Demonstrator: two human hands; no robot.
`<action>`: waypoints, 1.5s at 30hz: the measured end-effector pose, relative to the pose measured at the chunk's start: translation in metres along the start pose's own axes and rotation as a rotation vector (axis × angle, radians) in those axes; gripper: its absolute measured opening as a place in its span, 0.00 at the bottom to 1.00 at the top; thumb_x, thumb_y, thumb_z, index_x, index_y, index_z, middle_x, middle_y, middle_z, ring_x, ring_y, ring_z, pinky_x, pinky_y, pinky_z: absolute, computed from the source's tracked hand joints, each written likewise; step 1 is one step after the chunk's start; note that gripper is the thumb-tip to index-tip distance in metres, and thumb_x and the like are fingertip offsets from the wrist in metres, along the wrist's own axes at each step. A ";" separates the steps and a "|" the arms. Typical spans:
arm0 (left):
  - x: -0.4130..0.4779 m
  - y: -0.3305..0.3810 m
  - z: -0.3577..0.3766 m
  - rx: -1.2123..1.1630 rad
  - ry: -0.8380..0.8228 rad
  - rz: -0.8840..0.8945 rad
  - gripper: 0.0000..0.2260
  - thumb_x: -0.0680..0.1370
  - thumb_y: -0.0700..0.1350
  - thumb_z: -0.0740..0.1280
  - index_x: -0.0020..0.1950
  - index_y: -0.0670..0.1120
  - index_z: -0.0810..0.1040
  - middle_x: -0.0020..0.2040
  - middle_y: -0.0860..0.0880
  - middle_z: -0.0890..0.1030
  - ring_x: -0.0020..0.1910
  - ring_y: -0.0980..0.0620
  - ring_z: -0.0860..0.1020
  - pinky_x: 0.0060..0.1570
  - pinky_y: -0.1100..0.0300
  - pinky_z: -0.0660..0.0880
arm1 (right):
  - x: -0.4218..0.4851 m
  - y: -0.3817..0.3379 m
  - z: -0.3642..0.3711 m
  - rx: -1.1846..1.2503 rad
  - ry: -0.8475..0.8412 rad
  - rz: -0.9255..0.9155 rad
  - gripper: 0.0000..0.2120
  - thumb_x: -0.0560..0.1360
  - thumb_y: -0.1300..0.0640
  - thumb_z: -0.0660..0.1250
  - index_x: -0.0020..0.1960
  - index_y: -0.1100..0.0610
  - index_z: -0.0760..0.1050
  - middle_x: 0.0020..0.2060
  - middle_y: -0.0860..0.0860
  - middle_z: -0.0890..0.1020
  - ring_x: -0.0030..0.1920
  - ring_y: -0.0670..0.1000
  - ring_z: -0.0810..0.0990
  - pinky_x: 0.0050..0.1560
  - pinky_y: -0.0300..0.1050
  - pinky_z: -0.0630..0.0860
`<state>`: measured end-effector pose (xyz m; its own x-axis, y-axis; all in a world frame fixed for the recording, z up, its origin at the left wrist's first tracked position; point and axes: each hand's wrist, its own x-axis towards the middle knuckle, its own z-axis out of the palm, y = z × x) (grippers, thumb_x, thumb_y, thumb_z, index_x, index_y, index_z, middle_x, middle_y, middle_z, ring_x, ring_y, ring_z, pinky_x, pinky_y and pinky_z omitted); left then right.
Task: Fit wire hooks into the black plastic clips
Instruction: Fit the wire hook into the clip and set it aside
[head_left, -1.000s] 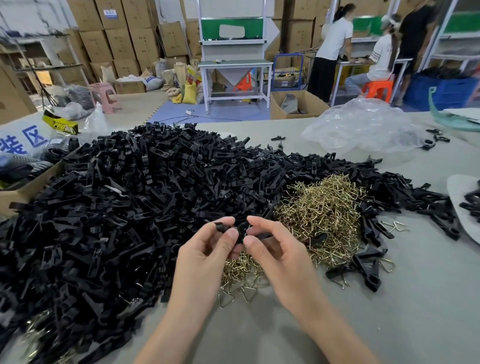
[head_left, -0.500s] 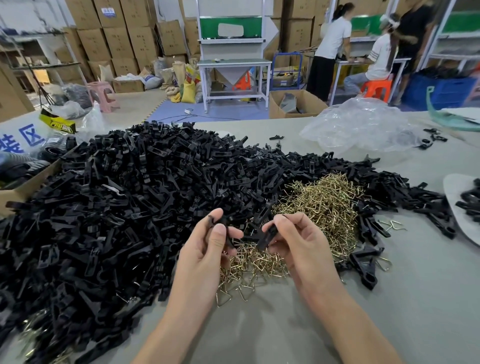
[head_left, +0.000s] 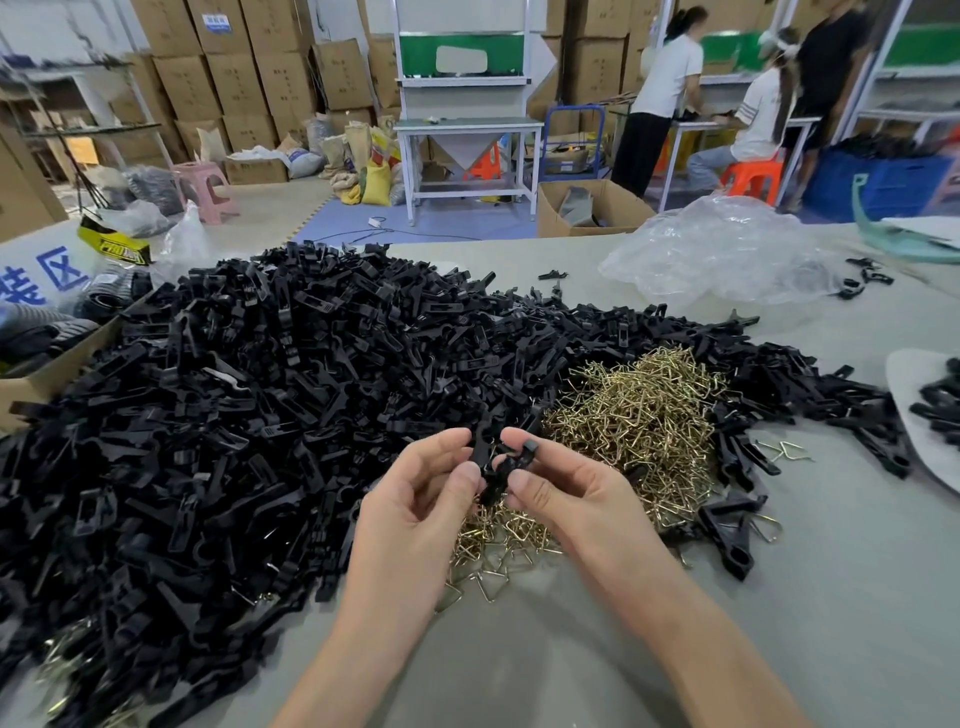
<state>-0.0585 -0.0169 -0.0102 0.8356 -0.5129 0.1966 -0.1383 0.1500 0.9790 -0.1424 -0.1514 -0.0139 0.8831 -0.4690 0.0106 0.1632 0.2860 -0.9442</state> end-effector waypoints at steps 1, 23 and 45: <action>-0.001 0.000 0.000 0.019 -0.006 0.009 0.11 0.78 0.40 0.69 0.54 0.55 0.83 0.46 0.53 0.86 0.45 0.58 0.83 0.46 0.68 0.78 | 0.000 0.000 0.001 -0.005 -0.002 -0.001 0.17 0.68 0.56 0.75 0.56 0.46 0.85 0.50 0.51 0.87 0.47 0.47 0.84 0.51 0.36 0.79; -0.004 -0.001 0.001 0.260 -0.081 0.117 0.10 0.81 0.41 0.66 0.55 0.54 0.83 0.51 0.60 0.85 0.53 0.60 0.82 0.53 0.67 0.76 | 0.000 0.002 -0.001 0.008 -0.043 -0.011 0.14 0.69 0.55 0.74 0.54 0.47 0.87 0.49 0.52 0.87 0.49 0.48 0.85 0.49 0.38 0.81; 0.005 -0.020 -0.017 1.130 -0.227 0.131 0.14 0.79 0.61 0.62 0.63 0.61 0.73 0.59 0.64 0.71 0.63 0.61 0.67 0.62 0.64 0.55 | 0.006 -0.002 -0.015 0.083 0.249 -0.034 0.08 0.75 0.59 0.70 0.54 0.57 0.82 0.47 0.52 0.87 0.50 0.50 0.86 0.50 0.41 0.83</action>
<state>-0.0428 -0.0083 -0.0301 0.6809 -0.7064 0.1936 -0.7085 -0.5683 0.4183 -0.1442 -0.1675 -0.0172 0.7427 -0.6678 -0.0497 0.2354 0.3299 -0.9142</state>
